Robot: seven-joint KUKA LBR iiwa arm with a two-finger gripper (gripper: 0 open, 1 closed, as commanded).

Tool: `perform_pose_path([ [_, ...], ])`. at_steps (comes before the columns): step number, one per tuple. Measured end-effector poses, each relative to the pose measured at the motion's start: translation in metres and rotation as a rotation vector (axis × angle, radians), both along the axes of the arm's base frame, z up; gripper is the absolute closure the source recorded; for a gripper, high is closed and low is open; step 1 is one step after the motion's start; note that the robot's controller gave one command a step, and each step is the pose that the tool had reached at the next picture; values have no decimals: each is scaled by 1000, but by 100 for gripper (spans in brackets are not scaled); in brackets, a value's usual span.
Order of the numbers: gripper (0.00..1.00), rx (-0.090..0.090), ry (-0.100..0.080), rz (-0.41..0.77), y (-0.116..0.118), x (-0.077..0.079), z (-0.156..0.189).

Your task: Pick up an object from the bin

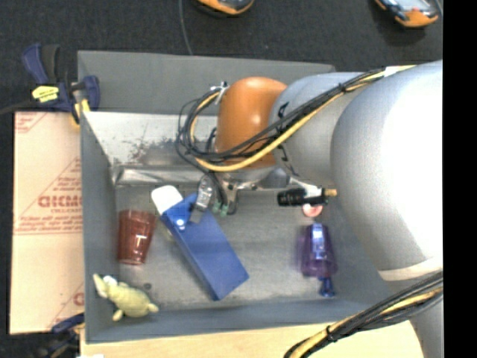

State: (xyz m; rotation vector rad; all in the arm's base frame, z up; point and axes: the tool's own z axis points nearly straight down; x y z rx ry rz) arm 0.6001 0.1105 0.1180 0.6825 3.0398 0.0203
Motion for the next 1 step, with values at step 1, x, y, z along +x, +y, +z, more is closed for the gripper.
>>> perform_pose_path([
  [1, 100, -2, 11, 0, -1, -3, 28],
])
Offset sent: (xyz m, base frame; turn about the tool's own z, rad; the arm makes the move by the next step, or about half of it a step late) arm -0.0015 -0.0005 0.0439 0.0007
